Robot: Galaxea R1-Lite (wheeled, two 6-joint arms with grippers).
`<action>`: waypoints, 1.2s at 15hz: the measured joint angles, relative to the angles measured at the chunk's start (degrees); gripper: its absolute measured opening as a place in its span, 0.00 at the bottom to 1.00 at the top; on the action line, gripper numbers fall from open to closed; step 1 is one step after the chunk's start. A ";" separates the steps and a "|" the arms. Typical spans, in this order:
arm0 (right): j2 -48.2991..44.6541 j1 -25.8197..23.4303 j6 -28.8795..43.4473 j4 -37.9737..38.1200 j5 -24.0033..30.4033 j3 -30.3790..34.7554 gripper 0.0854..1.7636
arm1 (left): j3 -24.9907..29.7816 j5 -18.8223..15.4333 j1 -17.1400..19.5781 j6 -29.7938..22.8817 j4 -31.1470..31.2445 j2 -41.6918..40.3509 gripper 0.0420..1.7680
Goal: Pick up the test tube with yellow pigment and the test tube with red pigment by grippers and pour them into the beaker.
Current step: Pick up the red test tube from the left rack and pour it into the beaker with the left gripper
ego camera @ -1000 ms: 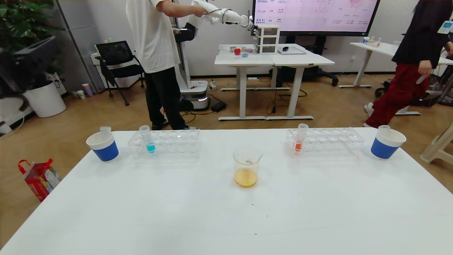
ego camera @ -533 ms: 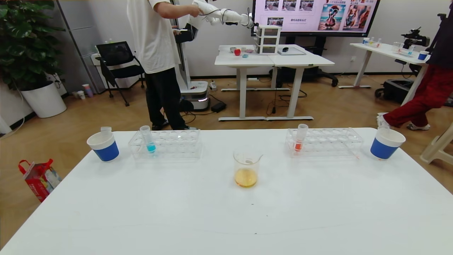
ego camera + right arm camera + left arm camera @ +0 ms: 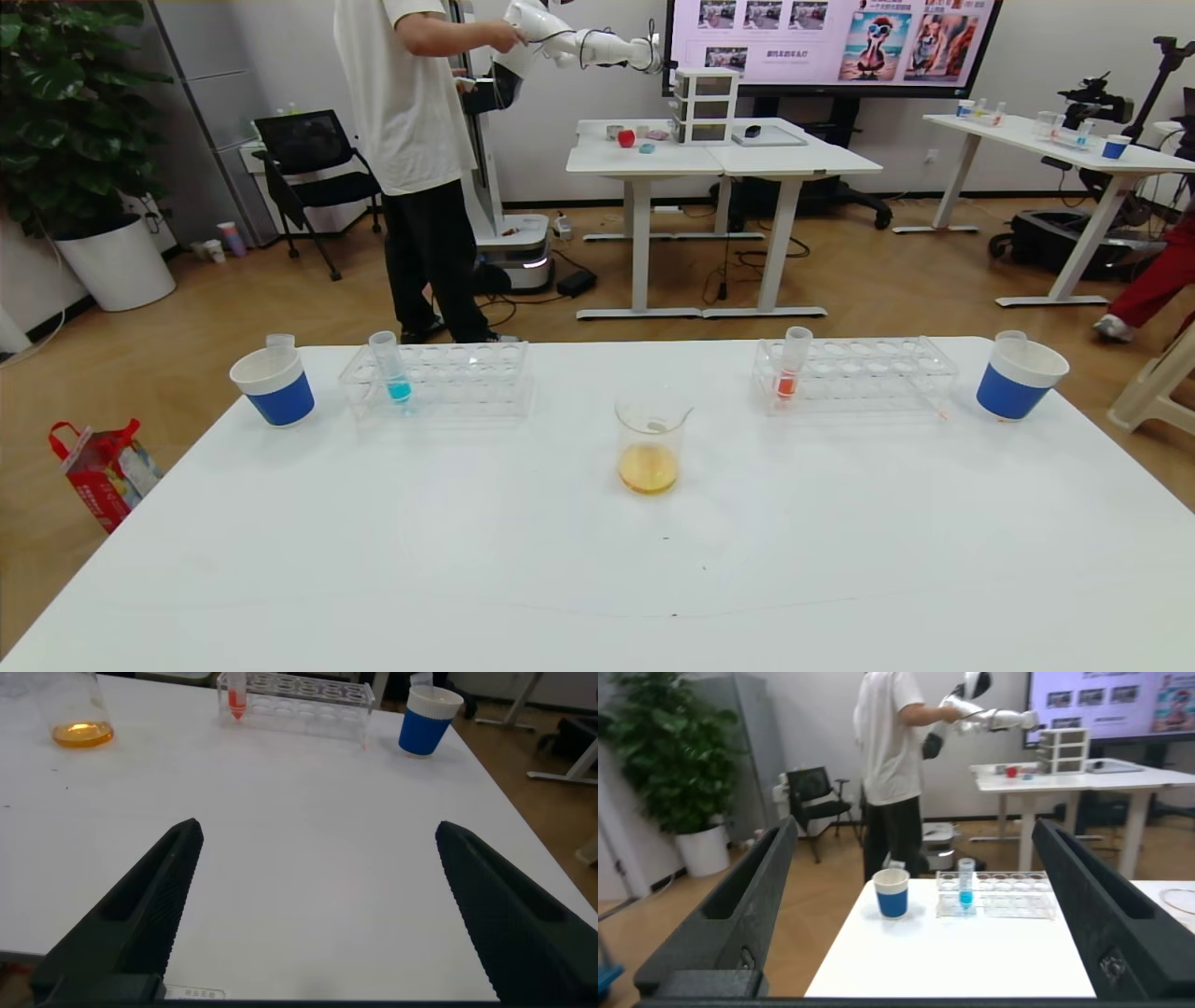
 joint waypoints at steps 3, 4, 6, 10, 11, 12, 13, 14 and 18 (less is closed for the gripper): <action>0.00 -0.02 0.00 -0.02 0.00 0.00 0.98 | 6.79 -4.99 0.46 0.06 -3.45 -5.96 0.99; 0.00 0.00 -0.01 0.00 0.00 0.00 0.98 | 10.26 -5.21 0.51 0.00 -6.03 -6.88 0.99; 0.00 0.00 -0.01 0.00 0.02 0.00 0.98 | 17.51 -5.44 0.55 -0.24 -8.90 -7.86 0.99; 0.00 0.00 0.00 0.00 0.02 0.00 0.98 | 28.23 -8.02 0.57 -2.23 -1.73 -8.31 0.99; 0.00 0.00 0.00 0.00 0.00 0.00 0.98 | 28.87 -10.02 0.57 -3.41 1.49 -8.31 0.99; 0.00 0.00 0.00 -0.02 -0.02 0.00 0.98 | 28.93 -10.83 0.57 -4.24 2.63 -8.34 0.99; 0.00 0.00 -0.01 0.02 0.00 0.00 0.98 | 29.09 -10.98 0.57 -4.30 2.67 -8.34 0.99; 0.00 -0.05 0.00 0.00 0.00 0.00 0.98 | 29.22 -10.87 0.60 -4.51 2.66 -8.34 0.99; 0.00 -0.05 0.00 0.00 0.02 0.00 0.98 | 29.55 -10.48 0.57 -6.21 1.97 -8.34 0.99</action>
